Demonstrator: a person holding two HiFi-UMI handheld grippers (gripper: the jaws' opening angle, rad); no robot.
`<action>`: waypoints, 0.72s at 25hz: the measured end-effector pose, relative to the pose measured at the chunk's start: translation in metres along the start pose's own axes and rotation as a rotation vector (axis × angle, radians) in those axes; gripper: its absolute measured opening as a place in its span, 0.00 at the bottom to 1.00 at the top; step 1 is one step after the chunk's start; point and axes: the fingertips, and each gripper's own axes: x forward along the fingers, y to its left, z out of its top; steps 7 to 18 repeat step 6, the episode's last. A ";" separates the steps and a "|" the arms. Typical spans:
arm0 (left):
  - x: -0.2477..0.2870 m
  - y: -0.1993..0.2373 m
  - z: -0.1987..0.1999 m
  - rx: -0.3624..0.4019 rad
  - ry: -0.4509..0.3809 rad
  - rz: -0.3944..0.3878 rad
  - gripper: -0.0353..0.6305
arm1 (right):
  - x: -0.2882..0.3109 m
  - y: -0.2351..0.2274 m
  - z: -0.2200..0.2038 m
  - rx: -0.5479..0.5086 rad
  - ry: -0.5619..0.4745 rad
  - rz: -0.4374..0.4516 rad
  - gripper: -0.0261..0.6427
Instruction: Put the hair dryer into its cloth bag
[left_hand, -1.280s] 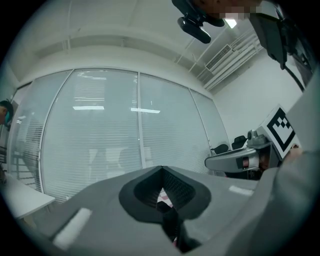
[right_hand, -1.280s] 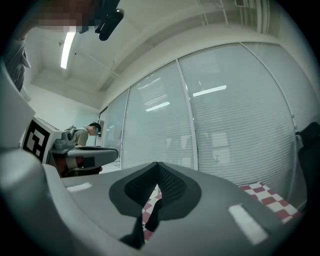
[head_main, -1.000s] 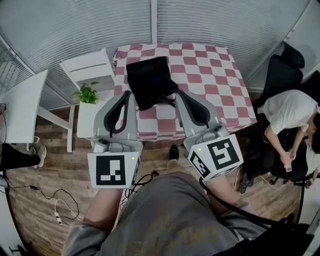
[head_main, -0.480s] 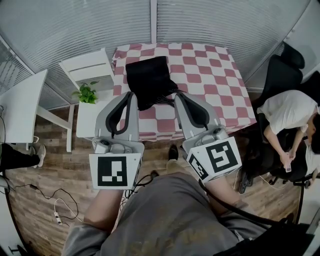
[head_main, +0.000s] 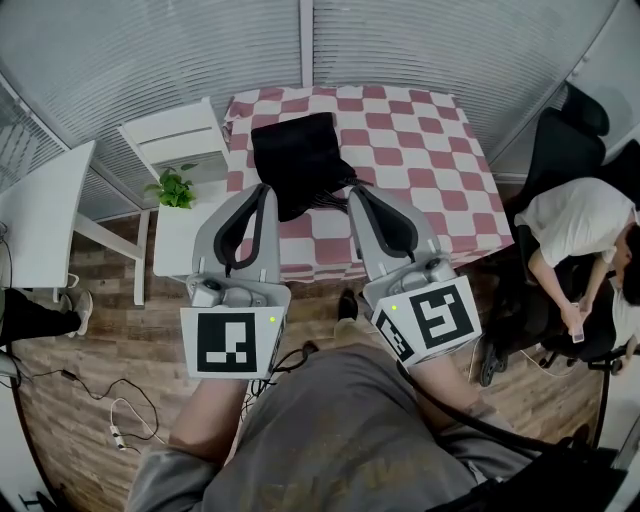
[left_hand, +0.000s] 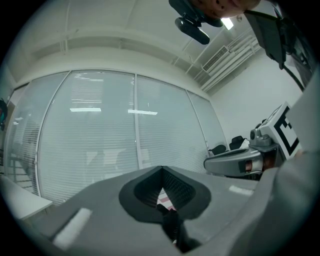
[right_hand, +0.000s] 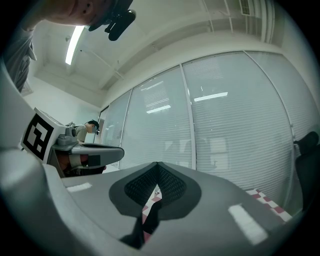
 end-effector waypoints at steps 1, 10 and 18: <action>0.000 0.000 0.000 -0.001 0.001 0.000 0.06 | 0.000 0.000 0.000 0.000 0.000 0.000 0.07; 0.002 -0.002 0.000 0.008 -0.002 -0.007 0.06 | 0.000 -0.002 -0.001 0.000 -0.002 -0.004 0.07; 0.002 -0.002 0.000 0.008 -0.002 -0.007 0.06 | 0.000 -0.002 -0.001 0.000 -0.002 -0.004 0.07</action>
